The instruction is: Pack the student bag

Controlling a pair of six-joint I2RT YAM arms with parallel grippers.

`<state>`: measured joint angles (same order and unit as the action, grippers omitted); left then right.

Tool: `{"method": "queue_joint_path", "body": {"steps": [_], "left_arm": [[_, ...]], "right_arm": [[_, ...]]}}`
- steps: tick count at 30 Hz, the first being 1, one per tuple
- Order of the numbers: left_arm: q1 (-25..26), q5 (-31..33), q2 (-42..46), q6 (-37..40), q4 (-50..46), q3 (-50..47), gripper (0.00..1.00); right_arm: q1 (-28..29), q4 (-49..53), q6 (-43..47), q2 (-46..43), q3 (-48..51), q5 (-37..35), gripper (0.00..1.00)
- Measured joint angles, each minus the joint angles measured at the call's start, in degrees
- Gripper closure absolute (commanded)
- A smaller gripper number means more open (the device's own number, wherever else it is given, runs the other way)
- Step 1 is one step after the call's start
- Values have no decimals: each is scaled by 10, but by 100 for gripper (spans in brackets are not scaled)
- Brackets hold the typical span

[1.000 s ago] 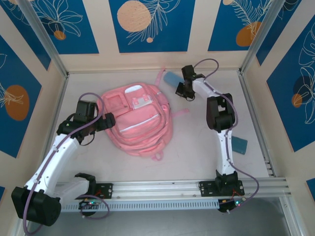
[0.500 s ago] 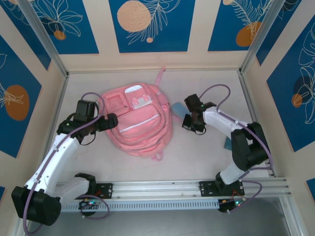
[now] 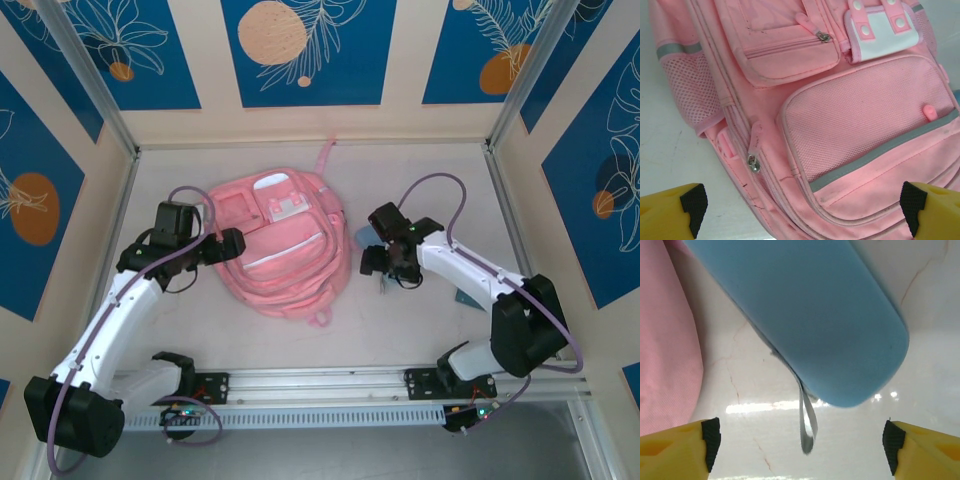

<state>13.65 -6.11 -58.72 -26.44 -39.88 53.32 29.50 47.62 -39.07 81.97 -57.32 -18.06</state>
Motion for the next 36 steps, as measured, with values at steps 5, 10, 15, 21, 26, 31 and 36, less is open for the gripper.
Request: {"method": "queue_joint_path", "body": {"steps": [5, 10, 15, 21, 26, 31, 36], "left_arm": [[8, -10, -2, 1, 0, 0, 0], [19, -16, -17, 11, 0, 12, 0], [30, -21, -26, 15, 0, 18, 0], [49, -25, -41, 23, -1, 25, 0], [83, -24, -58, 35, -1, 42, 0], [139, -15, -90, 57, -2, 66, 2], [207, 9, -141, 96, -9, 100, 11]], "right_arm": [[-26, -11, 90, 68, -23, -7, 0], [-47, -22, 161, 122, -36, -6, 0], [-57, -41, 198, 138, -42, 26, 5], [-62, -49, 215, 155, -47, 50, 15], [-70, -50, 213, 162, -48, 51, 30], [-79, -50, 202, 159, -48, 48, 43], [-88, -55, 179, 115, -38, 45, 52]]}}
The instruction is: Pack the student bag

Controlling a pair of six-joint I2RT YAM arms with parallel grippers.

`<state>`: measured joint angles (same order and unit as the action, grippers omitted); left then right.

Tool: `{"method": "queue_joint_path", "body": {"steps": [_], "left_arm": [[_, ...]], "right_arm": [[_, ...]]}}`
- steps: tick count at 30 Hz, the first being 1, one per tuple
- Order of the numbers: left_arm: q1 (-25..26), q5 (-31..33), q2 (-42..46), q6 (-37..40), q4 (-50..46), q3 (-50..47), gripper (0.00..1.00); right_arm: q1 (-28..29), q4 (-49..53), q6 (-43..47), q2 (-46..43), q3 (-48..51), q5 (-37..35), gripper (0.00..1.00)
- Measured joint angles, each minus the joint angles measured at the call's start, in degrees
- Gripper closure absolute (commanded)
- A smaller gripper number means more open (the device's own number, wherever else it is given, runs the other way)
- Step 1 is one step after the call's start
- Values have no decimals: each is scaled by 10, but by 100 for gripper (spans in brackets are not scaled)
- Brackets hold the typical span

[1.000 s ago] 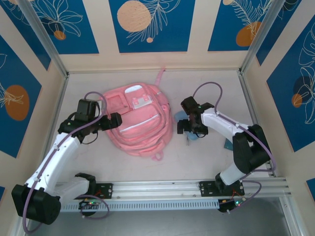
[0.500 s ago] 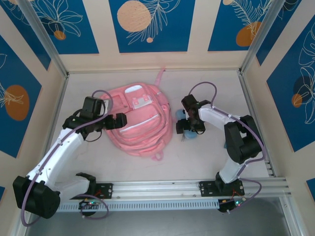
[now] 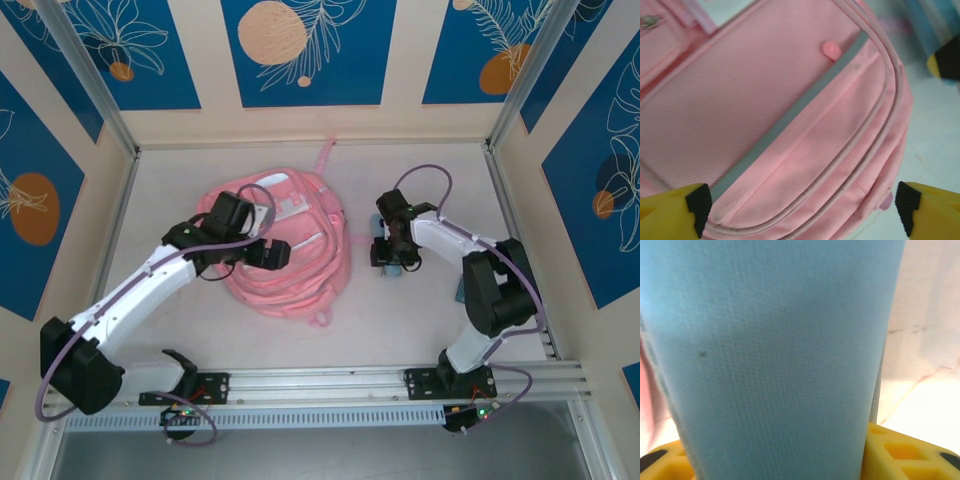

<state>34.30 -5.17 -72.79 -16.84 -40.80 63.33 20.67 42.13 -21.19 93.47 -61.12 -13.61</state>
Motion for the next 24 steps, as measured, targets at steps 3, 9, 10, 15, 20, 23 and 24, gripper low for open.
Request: {"method": "queue_joint_path", "body": {"steps": [3, 9, 10, 15, 20, 23, 24], "left_arm": [[32, 20, -35, 30, -9, 23, 18], [80, 59, -112, 88, -27, 66, 33], [86, 65, -126, 97, -31, 72, 35], [99, 98, -185, 123, -49, 99, 43], [101, 117, -220, 136, -64, 115, 40], [101, 119, -232, 145, -72, 125, 34], [101, 119, -236, 147, -75, 128, 32]], "right_arm": [[-9, -5, -14, -39, 7, -4, 55], [-20, -8, -33, -103, 27, -12, 57], [-23, -7, -36, -112, 31, -12, 57], [-29, -7, -45, -146, 40, -11, 58], [-34, -10, -51, -165, 44, -1, 58], [-35, -10, -54, -167, 47, 4, 58], [-35, -9, -54, -168, 47, 5, 58]]}}
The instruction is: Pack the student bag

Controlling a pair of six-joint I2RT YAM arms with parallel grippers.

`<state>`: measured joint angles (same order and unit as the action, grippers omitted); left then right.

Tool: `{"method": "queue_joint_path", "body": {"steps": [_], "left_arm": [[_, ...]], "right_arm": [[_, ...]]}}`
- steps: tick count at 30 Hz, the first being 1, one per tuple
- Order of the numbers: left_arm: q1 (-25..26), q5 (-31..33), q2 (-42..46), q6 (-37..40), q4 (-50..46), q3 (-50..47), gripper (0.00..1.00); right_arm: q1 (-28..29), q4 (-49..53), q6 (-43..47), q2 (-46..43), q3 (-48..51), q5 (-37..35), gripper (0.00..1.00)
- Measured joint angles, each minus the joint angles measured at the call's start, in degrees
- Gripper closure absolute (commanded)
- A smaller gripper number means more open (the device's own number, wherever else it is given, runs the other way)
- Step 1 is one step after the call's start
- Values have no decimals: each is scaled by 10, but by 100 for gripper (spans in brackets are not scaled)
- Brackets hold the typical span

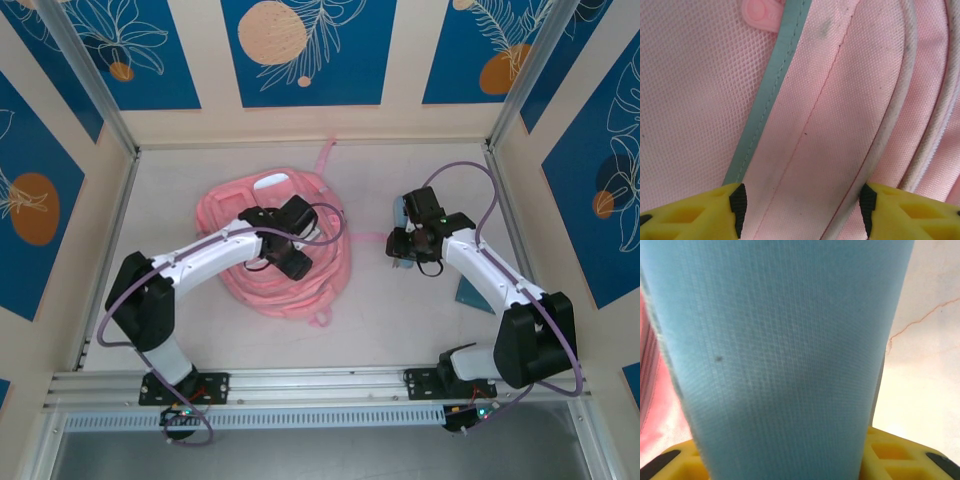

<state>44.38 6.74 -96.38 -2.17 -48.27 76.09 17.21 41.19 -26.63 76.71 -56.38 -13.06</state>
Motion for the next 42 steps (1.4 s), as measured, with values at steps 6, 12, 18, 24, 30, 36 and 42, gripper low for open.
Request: {"method": "queue_joint_path", "body": {"steps": [6, 12, 18, 24, 30, 36, 42], "left_arm": [[0, -5, -11, 13, -8, 5, 27], [0, -7, -12, 19, -8, 5, 28], [0, 14, -21, 27, -10, 10, 42], [7, 29, -25, 26, -22, 23, 74], [10, 54, 7, 23, -21, 26, 98], [10, 101, 57, 7, -14, 34, 100], [7, 141, 98, -19, 14, 36, 100]], "right_arm": [[0, -1, -5, 0, 0, 4, 58], [0, -3, -9, 0, 3, 12, 58], [0, -3, -11, 0, 3, 16, 58], [0, -2, -15, -5, 3, 17, 58], [4, 2, -15, -29, 3, 30, 58], [31, 2, -17, -50, 2, 53, 58], [73, -3, -17, -61, -7, 110, 59]]}}
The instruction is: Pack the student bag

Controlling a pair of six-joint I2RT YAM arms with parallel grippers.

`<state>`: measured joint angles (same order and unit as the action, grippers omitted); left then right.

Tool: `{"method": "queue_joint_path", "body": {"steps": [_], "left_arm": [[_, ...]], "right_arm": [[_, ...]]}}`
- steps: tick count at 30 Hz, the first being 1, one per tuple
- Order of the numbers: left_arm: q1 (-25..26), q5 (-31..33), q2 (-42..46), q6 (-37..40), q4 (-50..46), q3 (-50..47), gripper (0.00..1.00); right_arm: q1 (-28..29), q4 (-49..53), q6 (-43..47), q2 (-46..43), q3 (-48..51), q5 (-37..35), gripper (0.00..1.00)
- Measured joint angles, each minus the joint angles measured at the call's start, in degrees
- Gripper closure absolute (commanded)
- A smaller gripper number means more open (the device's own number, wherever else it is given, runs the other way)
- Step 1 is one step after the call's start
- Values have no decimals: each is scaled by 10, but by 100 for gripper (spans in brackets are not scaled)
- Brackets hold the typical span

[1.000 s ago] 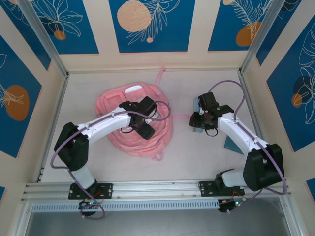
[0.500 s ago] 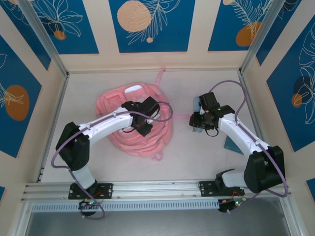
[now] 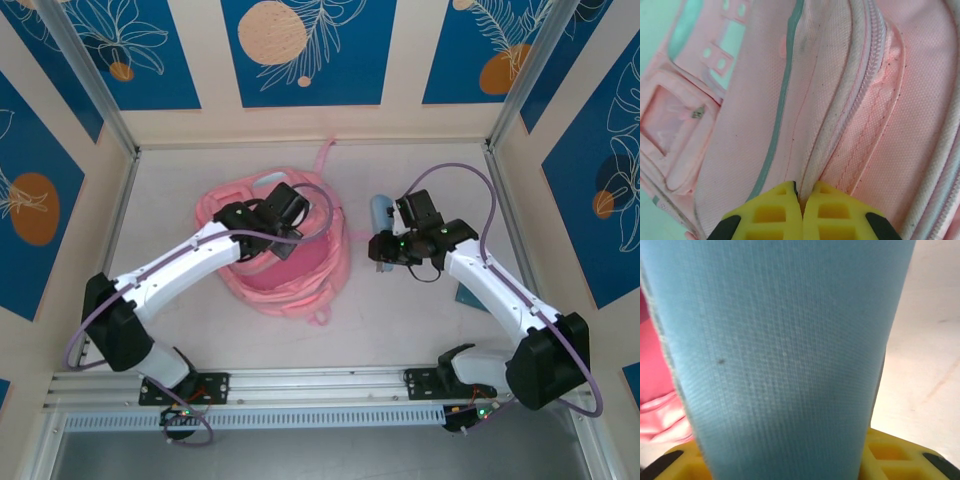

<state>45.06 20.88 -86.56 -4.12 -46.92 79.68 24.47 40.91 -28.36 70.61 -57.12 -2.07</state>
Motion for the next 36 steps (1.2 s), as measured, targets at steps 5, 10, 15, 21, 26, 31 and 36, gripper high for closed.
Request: {"method": "queue_joint_path", "body": {"steps": [5, 10, 15, 21, 26, 31, 36], "left_arm": [[-4, 4, 11, -17, 24, 19, 100], [-5, -2, 0, -31, 29, 57, 100], [-5, -7, -30, -45, 35, 95, 100], [-5, -13, -51, -54, 40, 117, 100], [-6, -13, -56, -66, 41, 130, 100], [-11, -13, -56, -78, 41, 136, 100], [-17, -14, -56, -83, 41, 136, 100]], "right_arm": [[38, -33, -26, 5, 0, 83, 59], [67, -106, -93, 41, 0, 179, 59], [77, -171, -166, 113, -2, 247, 60], [82, -216, -216, 201, -47, 280, 57], [89, -271, -250, 272, -108, 283, 36], [91, -335, -278, 323, -118, 277, 20], [91, -375, -285, 315, -110, 261, 19]]}}
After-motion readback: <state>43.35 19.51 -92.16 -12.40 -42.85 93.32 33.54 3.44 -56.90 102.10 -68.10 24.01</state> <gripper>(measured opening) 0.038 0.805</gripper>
